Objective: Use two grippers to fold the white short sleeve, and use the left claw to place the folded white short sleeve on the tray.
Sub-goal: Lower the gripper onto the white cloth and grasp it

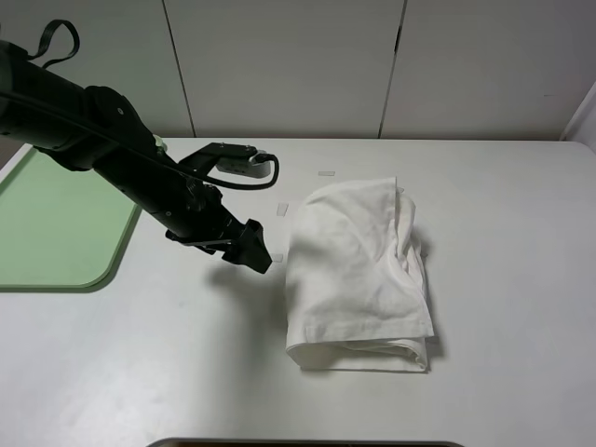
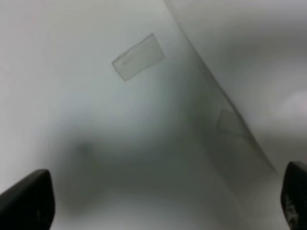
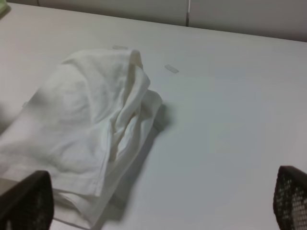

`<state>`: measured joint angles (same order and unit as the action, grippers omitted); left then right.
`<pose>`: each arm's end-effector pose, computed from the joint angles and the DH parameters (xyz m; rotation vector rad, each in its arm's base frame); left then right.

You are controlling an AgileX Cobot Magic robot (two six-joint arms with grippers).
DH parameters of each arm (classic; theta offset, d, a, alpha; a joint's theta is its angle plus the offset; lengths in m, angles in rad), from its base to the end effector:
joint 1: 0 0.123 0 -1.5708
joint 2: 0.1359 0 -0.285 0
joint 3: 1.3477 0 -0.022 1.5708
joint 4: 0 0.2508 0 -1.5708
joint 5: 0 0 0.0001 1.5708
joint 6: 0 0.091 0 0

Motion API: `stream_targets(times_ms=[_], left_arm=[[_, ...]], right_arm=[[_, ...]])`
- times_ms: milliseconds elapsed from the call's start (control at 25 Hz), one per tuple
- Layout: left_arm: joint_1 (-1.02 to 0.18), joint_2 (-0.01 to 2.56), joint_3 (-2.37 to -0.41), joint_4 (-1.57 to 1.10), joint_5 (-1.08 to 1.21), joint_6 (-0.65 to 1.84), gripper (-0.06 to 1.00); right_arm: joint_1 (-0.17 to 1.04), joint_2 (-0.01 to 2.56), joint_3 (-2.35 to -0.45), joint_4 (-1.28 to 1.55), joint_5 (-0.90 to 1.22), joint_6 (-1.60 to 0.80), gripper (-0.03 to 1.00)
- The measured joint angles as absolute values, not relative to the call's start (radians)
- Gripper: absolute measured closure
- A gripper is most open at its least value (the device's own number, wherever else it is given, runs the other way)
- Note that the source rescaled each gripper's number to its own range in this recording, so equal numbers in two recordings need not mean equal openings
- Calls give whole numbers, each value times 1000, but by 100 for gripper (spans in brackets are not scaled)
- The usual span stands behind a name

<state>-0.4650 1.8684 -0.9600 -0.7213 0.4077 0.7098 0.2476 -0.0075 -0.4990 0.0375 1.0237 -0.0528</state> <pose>0.2965 -0.1755 0.1334 0.7484 2.6292 -0.4859 -0.0050 0.0017 0.2801 -0.3009 1.9815 0.1695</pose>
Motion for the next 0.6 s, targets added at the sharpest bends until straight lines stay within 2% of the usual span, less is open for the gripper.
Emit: stream_targets(times_ms=[200, 600], left_arm=[[-465, 1868, -960, -758, 382, 784, -4], [-456, 1910, -960, -1100, 438, 894, -5]], right_arm=[[248, -8, -499, 37, 1024, -53, -3], [248, -8, -499, 37, 1024, -53, -3]])
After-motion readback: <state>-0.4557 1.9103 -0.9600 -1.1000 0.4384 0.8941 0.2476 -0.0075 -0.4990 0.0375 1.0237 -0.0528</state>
